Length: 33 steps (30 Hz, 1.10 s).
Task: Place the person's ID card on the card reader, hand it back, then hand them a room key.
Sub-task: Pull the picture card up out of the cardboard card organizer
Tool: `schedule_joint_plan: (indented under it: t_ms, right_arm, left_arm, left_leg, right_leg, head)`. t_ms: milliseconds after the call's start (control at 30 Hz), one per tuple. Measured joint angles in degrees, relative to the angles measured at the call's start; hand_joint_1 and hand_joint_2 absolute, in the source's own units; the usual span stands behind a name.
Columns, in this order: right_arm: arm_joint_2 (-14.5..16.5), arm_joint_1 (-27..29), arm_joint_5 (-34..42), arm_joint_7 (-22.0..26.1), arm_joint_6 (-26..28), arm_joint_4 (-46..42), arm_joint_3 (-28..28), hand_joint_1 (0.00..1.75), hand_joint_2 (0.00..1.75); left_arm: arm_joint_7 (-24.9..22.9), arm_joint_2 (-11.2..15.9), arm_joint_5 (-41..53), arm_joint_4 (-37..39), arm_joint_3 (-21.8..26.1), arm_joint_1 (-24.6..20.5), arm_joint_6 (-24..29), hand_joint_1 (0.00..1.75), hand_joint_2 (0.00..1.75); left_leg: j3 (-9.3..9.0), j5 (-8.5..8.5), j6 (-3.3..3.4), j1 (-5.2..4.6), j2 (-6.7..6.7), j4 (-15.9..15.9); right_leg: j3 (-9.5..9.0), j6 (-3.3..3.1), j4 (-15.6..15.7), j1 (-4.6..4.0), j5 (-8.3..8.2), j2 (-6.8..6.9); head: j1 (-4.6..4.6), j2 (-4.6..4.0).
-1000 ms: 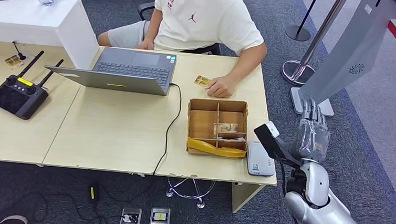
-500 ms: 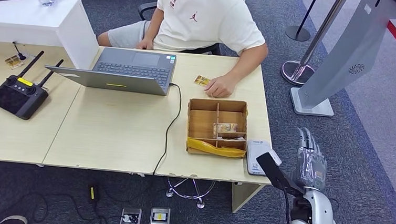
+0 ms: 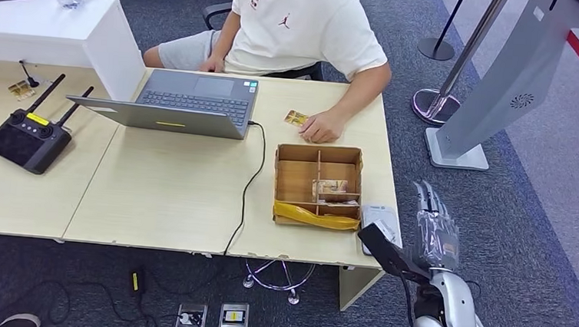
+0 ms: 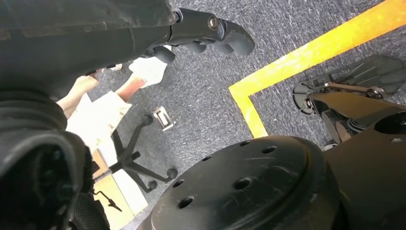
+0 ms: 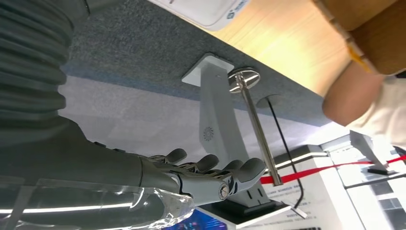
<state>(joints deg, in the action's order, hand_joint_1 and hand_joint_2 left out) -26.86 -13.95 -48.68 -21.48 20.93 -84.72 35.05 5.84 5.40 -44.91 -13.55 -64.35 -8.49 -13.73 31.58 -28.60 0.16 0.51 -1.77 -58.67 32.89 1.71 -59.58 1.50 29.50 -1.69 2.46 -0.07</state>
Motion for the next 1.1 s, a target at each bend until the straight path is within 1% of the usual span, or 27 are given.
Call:
schedule_joint_plan:
  t_ms: [267, 533, 700, 833, 1100]
  right_arm:
    - [2.3, -2.5, -0.5, 1.2, -1.2, 1.2, 1.7, 0.0, 1.75]
    - [5.5, -7.8, -0.5, 5.3, -3.5, 5.0, 5.0, 0.0, 1.75]
    - [7.8, -11.5, 0.4, 6.9, -5.0, 8.4, 8.0, 0.0, 1.75]
    - [9.4, -14.3, 0.8, 8.5, -7.5, 11.3, 10.9, 0.0, 1.75]
    - [11.6, -18.7, 0.8, 10.2, -10.8, 15.6, 16.7, 0.0, 1.75]
  left_arm:
    - [-0.9, 0.0, 0.9, 0.0, 0.0, -0.3, 0.0, 0.0, 0.0]
    - [-1.3, -0.1, 1.1, -0.1, 0.0, -0.6, 0.0, 0.0, 0.0]
    - [-1.3, -0.1, 0.8, -0.2, 0.0, -0.6, 0.0, 0.0, 0.0]
    - [-1.3, -0.1, 0.6, -0.3, 0.0, -0.6, 0.0, 0.0, 0.0]
    - [-1.1, -0.1, -0.2, -0.3, 0.0, -0.5, 0.0, 0.0, 0.0]
  left_leg:
    - [0.02, 0.01, -0.01, 0.0, 0.0, 0.0]
    - [0.03, 0.02, -0.03, 0.01, 0.0, 0.0]
    - [0.03, 0.02, -0.03, 0.01, 0.0, 0.0]
    - [0.05, 0.02, -0.03, 0.01, -0.01, 0.0]
    - [0.05, 0.02, -0.03, 0.01, -0.02, 0.0]
  right_leg:
    - [0.01, 0.0, 0.0, 0.0, 0.0, 0.0]
    - [0.02, 0.0, 0.0, 0.0, 0.0, -0.01]
    - [0.02, -0.01, 0.0, -0.01, 0.0, -0.01]
    - [0.02, -0.01, 0.0, 0.0, 0.0, 0.0]
    - [0.02, -0.01, 0.0, -0.01, 0.0, 0.0]
  head:
    - [0.0, 0.0]
    - [-0.01, 0.0]
    - [0.0, 0.0]
    - [0.0, 0.0]
    - [0.01, 0.0]
